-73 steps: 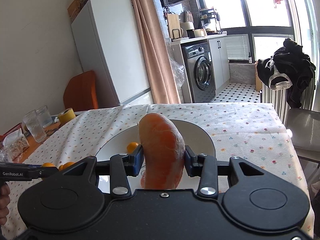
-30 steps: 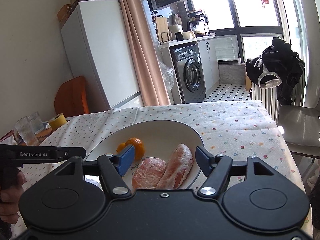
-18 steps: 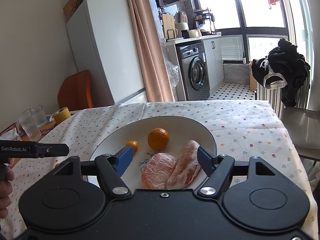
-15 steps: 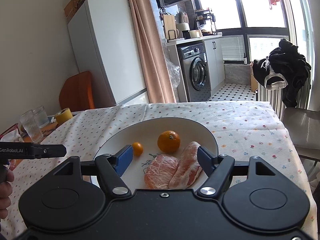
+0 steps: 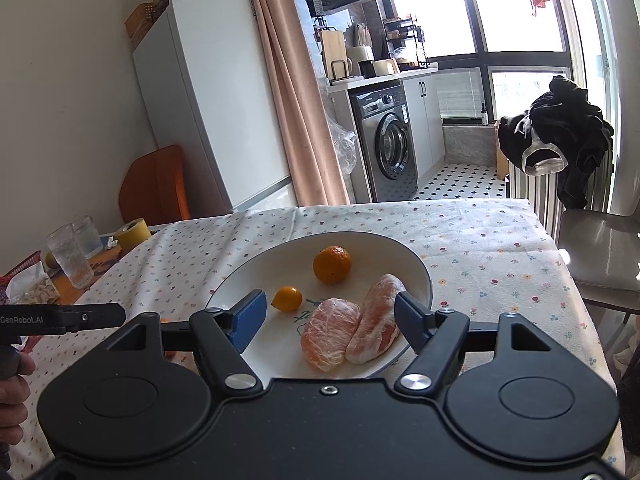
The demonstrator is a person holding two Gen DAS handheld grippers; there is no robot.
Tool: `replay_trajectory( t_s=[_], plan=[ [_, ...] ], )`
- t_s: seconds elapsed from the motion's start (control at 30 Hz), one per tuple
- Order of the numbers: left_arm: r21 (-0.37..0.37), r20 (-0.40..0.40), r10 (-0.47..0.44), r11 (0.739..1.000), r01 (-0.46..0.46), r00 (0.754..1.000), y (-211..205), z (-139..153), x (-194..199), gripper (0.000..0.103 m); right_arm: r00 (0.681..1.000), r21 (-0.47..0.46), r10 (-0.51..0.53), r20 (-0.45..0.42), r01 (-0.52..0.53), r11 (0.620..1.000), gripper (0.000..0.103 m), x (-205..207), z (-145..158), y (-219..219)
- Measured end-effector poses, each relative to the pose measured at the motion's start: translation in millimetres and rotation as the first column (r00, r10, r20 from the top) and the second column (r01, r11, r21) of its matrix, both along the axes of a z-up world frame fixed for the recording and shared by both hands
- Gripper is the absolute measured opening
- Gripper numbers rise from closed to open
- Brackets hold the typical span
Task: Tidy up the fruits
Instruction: 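Open the left tool to drop the tangerine into the bowl, then move both tools back over the brown kiwis on the tablecloth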
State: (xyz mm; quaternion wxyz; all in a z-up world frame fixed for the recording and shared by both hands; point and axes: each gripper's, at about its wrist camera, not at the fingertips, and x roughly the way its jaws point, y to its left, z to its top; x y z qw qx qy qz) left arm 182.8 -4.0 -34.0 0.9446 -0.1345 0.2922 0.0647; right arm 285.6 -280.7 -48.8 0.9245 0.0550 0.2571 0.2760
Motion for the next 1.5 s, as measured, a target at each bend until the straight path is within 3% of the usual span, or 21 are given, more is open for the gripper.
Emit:
replay_trajectory(
  t_s=[0.13,0.53,0.8,1.2,1.5],
  plan=[
    [-0.002,0.003,-0.001,1.000,0.001,1.000,2,1,-9,0.080,1.000,0.001,0.011,0.000,-0.011,1.000,0.071,-9,2,3],
    [-0.006,-0.003,0.002,1.000,-0.002,1.000,8,-4,-43,0.081,0.999,0.051,0.054,-0.008,-0.053,0.997,0.103,-40,5,11],
    [-0.011,-0.010,0.001,1.000,-0.001,1.000,6,-9,-65,0.081,0.997,0.047,0.071,-0.024,-0.069,0.996,0.103,-59,2,19],
    [-0.020,0.011,0.009,1.000,-0.009,1.000,19,-16,-89,0.080,0.983,0.052,0.179,-0.050,-0.176,0.983,0.103,-84,-7,41],
    [-0.030,-0.002,0.004,1.000,-0.004,1.000,23,-22,-93,0.070,0.970,0.020,0.235,-0.057,-0.234,0.972,0.103,-92,-10,61]
  ],
)
